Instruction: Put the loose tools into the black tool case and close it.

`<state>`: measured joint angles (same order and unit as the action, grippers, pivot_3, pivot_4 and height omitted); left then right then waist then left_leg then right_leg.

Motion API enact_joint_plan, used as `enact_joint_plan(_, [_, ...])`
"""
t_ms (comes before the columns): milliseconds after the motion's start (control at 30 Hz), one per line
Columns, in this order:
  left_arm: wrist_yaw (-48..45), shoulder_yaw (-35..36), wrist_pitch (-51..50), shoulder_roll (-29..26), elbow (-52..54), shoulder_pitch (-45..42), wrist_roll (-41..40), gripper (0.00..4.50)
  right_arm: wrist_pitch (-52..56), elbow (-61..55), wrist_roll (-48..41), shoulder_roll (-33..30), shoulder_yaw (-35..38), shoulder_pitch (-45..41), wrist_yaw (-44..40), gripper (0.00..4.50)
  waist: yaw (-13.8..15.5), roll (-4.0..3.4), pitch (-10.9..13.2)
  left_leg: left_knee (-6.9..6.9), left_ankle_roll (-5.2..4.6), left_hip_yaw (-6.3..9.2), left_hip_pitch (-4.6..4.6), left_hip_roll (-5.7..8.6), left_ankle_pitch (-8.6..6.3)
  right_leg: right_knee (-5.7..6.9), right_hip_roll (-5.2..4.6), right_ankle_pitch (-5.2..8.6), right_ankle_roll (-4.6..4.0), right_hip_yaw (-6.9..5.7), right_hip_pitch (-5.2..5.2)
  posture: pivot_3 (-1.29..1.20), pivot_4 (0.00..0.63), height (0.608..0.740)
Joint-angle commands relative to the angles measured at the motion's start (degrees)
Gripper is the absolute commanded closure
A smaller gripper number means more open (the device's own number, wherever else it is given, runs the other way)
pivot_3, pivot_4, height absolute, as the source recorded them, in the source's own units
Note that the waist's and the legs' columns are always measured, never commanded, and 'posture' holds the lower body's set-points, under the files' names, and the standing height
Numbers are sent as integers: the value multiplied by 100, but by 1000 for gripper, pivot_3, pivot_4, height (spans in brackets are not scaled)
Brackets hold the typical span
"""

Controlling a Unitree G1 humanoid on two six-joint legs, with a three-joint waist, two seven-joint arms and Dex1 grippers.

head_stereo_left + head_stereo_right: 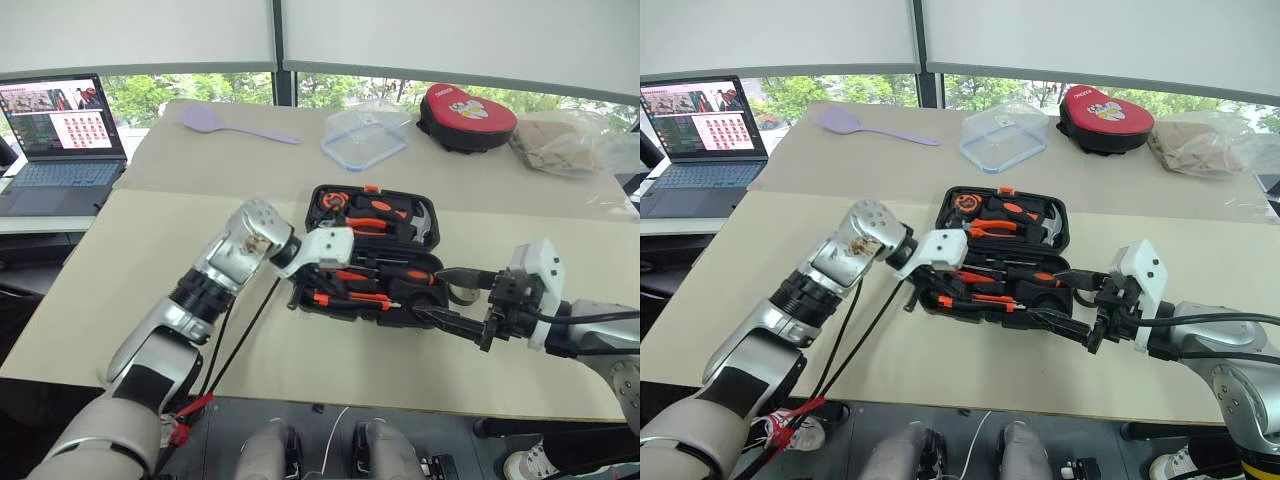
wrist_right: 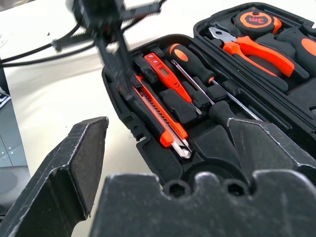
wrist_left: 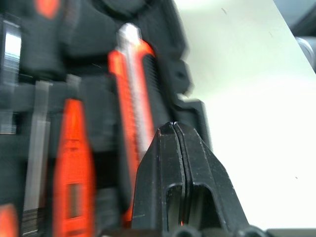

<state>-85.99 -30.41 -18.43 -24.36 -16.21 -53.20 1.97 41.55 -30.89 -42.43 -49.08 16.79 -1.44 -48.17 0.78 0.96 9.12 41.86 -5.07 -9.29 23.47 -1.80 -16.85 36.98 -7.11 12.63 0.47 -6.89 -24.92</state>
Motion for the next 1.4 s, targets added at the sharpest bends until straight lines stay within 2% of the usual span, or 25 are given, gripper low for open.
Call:
enact_joint_plan(33, [347,-218,476,-17,-140,-1,441,4443,-172,-157,18,6,131,13,21,0,6,0,0,0,0,-1,-2,0,0,0,-1,0,0,2,1,0,150,731])
enact_joint_plan(200, [637,-260,764,147,-532,-17,628,4443,-140,-258,8,59,126,70,79,0,70,-1,-1,0,-11,13,-39,-1,-7,-18,-16,-1,1,-12,53,0,150,731])
enact_joint_plan(533, [68,425,-269,86,-190,-230,-377,4443,-137,-277,5,42,192,145,77,0,43,-2,-1,9,-25,17,-17,1,-12,-16,-24,-8,11,-13,39,0,150,731])
enact_joint_plan(933, [309,7,436,165,-526,-83,174,4443,-141,-186,78,45,77,15,94,0,30,-2,-1,8,-24,16,-17,5,-11,-23,-22,-6,14,-13,41,0,150,731])
enact_joint_plan(1167, [590,-411,1225,107,-985,55,797,4443,-147,-182,128,72,52,29,140,0,23,-3,-2,7,-26,17,-28,4,-13,-25,-25,-6,14,-13,51,0,150,731])
enact_joint_plan(1300, [599,-371,1299,136,-1059,67,808,4443,-175,-156,205,84,53,78,152,0,5,-5,-3,6,-27,18,-30,3,-14,-26,-27,-6,14,-12,53,0,150,731])
enact_joint_plan(1400, [695,-56,1123,225,-1094,-50,571,4443,-194,-133,284,95,91,114,175,0,7,-9,-5,6,-28,18,-31,2,-14,-25,-28,-6,13,-13,54,0,150,731])
